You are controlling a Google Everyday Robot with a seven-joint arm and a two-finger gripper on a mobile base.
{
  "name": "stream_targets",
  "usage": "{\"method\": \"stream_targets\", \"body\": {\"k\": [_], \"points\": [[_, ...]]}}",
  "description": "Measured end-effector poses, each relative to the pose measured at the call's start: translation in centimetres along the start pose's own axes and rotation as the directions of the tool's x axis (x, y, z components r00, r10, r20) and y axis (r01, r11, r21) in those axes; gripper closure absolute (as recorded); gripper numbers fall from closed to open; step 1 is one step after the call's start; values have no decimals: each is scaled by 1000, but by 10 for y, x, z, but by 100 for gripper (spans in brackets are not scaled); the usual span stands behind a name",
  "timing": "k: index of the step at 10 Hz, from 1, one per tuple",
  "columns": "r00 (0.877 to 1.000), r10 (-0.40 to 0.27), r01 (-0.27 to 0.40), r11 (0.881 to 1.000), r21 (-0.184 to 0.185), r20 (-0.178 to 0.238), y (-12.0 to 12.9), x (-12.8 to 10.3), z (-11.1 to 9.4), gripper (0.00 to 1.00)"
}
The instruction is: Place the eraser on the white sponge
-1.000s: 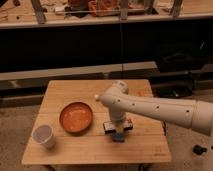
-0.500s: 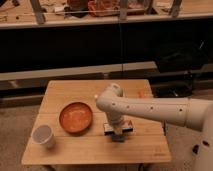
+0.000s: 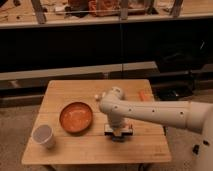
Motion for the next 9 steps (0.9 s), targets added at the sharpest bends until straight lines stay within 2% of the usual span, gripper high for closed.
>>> {"method": "stream_targets", "body": {"k": [1, 2, 6, 8, 9], "points": [[999, 5, -6, 1000, -14, -48, 0, -2, 0, 98], [997, 9, -10, 1000, -22, -79, 1, -4, 1, 97], [999, 1, -2, 1000, -8, -52, 2, -3, 2, 61], [999, 7, -7, 1000, 5, -36, 2, -3, 2, 38], [1000, 5, -5, 1000, 4, -31, 2, -2, 2, 30]]}}
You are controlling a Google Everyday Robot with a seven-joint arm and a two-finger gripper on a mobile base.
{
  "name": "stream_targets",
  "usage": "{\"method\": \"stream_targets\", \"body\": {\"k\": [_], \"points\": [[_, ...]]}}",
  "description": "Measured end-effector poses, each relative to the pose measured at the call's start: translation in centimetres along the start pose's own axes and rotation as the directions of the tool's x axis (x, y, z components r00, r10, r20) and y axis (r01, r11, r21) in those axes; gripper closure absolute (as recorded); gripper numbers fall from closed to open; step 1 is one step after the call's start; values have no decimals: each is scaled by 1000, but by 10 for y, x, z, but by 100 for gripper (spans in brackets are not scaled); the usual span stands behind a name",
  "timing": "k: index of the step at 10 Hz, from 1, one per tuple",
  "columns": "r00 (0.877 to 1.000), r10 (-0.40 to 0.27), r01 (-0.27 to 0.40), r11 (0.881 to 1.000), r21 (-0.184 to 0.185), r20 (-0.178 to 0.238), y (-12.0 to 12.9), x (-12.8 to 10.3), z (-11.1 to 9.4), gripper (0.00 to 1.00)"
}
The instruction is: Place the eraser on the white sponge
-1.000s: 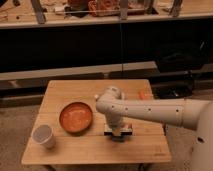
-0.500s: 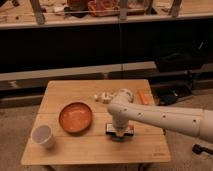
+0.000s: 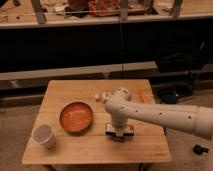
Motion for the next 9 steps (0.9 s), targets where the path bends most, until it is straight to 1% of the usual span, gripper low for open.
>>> {"method": "stream_targets", "body": {"k": [1, 2, 3, 5, 7, 9], "points": [[1000, 1, -1, 1000, 1, 8, 0, -2, 0, 22], [1000, 1, -1, 1000, -1, 14, 0, -3, 0, 20], [1000, -1, 1, 1000, -5, 20, 0, -4, 0, 20], [999, -19, 21, 999, -37, 44, 2, -6, -5, 20], [998, -17, 21, 998, -66, 61, 6, -14, -15, 20], [998, -24, 29, 997, -71, 61, 9, -20, -18, 20]]}}
